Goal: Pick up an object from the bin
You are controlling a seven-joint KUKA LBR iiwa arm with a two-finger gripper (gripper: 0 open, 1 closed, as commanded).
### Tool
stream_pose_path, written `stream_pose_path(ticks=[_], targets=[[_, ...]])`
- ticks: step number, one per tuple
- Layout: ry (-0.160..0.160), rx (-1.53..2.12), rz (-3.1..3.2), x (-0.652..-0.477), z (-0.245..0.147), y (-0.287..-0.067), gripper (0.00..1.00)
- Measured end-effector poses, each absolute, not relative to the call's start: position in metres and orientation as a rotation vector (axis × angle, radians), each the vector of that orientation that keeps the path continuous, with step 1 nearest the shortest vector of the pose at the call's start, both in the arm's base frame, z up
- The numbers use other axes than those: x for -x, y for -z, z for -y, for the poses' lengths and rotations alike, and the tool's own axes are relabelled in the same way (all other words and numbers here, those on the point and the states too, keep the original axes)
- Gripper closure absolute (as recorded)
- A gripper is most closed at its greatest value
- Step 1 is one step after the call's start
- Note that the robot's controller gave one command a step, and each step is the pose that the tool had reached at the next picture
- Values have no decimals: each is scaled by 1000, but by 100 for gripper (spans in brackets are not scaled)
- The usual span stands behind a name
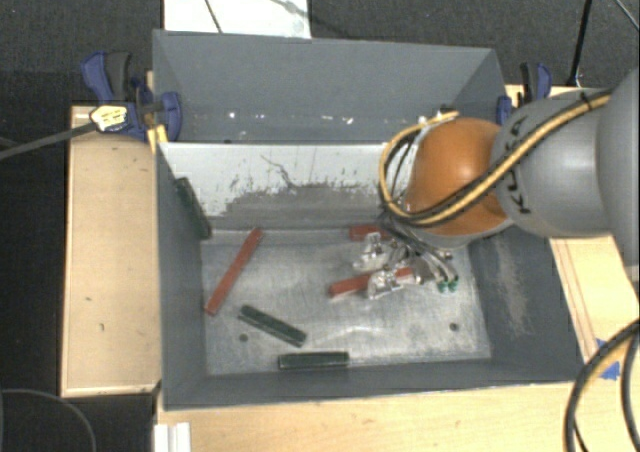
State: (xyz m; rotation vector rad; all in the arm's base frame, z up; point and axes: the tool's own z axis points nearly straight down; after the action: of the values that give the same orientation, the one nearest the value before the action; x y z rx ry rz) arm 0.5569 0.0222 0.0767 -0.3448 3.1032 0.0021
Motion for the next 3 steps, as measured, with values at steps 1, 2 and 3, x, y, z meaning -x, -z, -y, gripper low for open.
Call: stream_pose_path(ticks=[1,2,3], targets=[[-2,345,-3103,-557,-22,-77,100],[-1,388,-3114,-593,-41,-161,100],[-1,387,-3115,-593,-41,-161,100]])
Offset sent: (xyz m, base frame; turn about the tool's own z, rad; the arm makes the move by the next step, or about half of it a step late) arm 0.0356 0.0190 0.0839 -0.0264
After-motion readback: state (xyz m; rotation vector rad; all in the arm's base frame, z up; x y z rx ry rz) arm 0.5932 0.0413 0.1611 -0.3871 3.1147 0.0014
